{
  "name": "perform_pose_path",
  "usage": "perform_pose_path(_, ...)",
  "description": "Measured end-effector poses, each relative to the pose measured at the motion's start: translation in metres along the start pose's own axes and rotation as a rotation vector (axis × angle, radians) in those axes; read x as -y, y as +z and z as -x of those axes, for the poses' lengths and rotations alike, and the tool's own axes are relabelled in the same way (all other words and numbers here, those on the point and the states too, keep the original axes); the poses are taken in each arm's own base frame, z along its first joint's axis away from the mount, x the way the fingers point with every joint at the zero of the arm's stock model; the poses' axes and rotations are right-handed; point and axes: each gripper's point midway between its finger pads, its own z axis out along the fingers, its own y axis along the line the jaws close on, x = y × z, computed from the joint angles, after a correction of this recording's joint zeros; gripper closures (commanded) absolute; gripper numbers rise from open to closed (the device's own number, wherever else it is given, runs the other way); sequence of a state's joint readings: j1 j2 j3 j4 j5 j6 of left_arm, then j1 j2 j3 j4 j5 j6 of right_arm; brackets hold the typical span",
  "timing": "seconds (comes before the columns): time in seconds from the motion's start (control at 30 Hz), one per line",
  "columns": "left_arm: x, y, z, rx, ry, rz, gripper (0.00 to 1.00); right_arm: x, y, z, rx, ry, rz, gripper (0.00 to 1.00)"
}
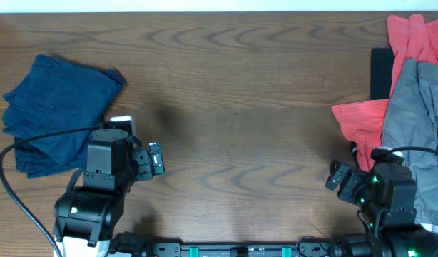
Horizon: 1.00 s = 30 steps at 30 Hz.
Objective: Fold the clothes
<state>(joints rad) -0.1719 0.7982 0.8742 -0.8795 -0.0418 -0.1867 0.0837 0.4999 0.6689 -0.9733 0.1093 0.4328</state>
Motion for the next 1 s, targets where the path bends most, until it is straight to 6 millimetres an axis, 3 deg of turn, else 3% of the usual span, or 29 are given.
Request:
perform_pose_path(0.2, 0.0, 0.0, 0.0, 0.0, 0.0, 0.003, 0.03, -0.015, -0.007, 0.034, 0.243, -0.073, 0.099, 0.01)
perform_pose_path(0.43, -0.001, 0.0, 0.0, -0.001, 0.0, 0.008, 0.02, -0.028, -0.014, 0.051, 0.511, -0.207, 0.194, 0.01)
perform_pose_path(0.87, -0.002, 0.0, 0.0, 0.0, 0.0, 0.011, 0.02, -0.037, 0.005, 0.057, 0.816, -0.277, 0.259, 0.01)
perform_pose_path(1.0, -0.002, 0.0, 0.0, 0.0, 0.0, 0.011, 0.02, -0.035, 0.018, 0.049, 0.822, -0.29, 0.255, 0.01)
